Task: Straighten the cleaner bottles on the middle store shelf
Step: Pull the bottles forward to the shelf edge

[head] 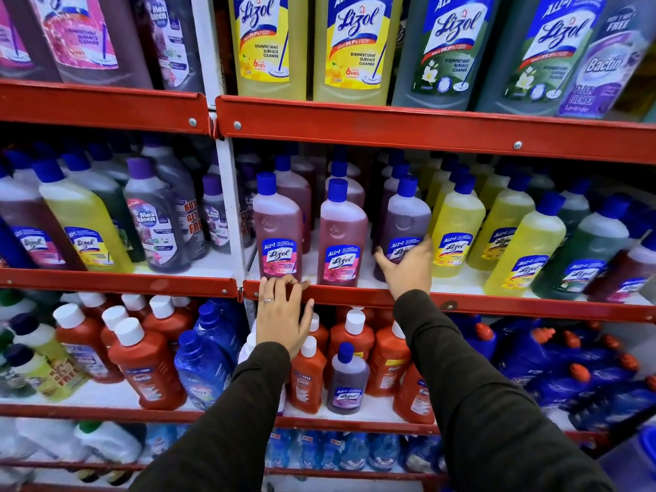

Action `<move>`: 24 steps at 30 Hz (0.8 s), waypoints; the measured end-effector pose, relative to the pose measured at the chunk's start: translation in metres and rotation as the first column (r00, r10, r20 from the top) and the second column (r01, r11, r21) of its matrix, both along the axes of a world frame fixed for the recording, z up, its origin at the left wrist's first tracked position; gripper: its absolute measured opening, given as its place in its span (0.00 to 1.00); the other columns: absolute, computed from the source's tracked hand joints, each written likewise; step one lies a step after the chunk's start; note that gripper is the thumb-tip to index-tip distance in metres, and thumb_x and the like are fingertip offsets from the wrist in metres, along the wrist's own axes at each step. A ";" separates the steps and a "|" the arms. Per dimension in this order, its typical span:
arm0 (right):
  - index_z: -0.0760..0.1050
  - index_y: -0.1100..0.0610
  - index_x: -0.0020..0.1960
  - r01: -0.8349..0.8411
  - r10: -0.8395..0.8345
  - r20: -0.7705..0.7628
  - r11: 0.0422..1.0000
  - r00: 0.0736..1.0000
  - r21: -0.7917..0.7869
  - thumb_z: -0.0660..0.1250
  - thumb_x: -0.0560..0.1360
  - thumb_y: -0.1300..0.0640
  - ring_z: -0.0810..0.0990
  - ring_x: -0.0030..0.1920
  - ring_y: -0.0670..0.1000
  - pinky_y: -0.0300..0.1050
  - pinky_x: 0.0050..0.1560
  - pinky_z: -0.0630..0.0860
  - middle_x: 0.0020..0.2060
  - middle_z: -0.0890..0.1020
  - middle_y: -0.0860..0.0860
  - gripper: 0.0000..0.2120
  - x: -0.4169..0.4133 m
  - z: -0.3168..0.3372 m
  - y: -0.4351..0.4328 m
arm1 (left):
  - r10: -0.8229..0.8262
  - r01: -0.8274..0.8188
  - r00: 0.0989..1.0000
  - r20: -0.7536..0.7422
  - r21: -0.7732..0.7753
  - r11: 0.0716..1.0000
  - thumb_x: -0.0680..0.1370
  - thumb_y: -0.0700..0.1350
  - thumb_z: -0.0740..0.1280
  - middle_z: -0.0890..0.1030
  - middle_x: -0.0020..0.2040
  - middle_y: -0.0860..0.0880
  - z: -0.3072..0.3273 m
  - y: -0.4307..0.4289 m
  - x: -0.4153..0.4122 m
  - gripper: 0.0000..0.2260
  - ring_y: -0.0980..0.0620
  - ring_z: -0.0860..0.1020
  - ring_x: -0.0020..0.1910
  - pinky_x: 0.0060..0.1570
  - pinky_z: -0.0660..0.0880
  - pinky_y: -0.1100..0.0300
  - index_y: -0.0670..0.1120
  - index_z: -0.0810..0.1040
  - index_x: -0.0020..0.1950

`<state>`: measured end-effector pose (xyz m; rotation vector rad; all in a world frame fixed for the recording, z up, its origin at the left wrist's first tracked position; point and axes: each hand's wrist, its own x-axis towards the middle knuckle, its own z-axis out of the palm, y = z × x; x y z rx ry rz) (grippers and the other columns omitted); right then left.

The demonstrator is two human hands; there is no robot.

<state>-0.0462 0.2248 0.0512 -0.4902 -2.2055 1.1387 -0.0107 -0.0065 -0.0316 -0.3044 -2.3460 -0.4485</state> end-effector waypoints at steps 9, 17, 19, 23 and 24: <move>0.55 0.64 0.79 -0.011 0.014 -0.036 0.997 0.999 0.081 0.75 0.71 0.40 0.71 0.73 0.60 0.51 0.68 0.73 0.74 0.69 0.60 0.50 0.029 -0.010 -0.002 | 0.023 -0.023 1.000 0.005 -0.009 1.000 0.76 0.49 0.66 0.79 0.55 0.39 0.003 0.002 0.003 0.15 0.41 0.71 0.59 0.63 0.73 0.39 0.42 0.77 0.59; 0.54 0.61 0.80 -0.054 0.066 -0.103 0.992 0.992 0.111 0.74 0.71 0.37 0.67 0.76 0.57 0.48 0.69 0.72 0.76 0.65 0.58 0.51 0.038 -0.012 0.004 | 0.032 -0.032 0.999 0.041 0.004 0.999 0.76 0.45 0.73 0.80 0.55 0.38 0.008 0.003 0.006 0.14 0.36 0.76 0.58 0.64 0.72 0.39 0.40 0.79 0.58; 0.55 0.59 0.80 -0.061 0.081 -0.250 0.994 0.965 0.086 0.73 0.72 0.38 0.65 0.76 0.53 0.44 0.72 0.66 0.76 0.62 0.58 0.48 0.042 -0.012 0.010 | 0.032 -0.032 0.998 0.057 0.010 0.999 0.76 0.45 0.72 0.80 0.56 0.38 0.007 0.004 0.005 0.14 0.36 0.76 0.59 0.64 0.72 0.39 0.40 0.79 0.58; 0.57 0.59 0.80 0.029 -0.069 -0.445 0.995 0.893 -0.096 0.66 0.80 0.45 0.63 0.75 0.49 0.44 0.74 0.62 0.76 0.61 0.60 0.36 0.035 -0.005 0.025 | 0.050 -0.051 0.997 0.059 0.019 0.998 0.78 0.47 0.68 0.80 0.56 0.37 0.006 0.006 0.003 0.13 0.36 0.75 0.59 0.64 0.73 0.39 0.40 0.78 0.58; 0.57 0.61 0.80 0.076 -0.127 -0.441 0.988 0.888 -0.131 0.64 0.81 0.46 0.64 0.76 0.53 0.46 0.75 0.63 0.76 0.62 0.61 0.35 0.029 -0.002 0.031 | 0.050 -0.051 0.998 0.046 0.017 0.999 0.77 0.47 0.66 0.80 0.55 0.38 0.006 0.006 0.003 0.14 0.37 0.74 0.58 0.64 0.73 0.39 0.40 0.78 0.58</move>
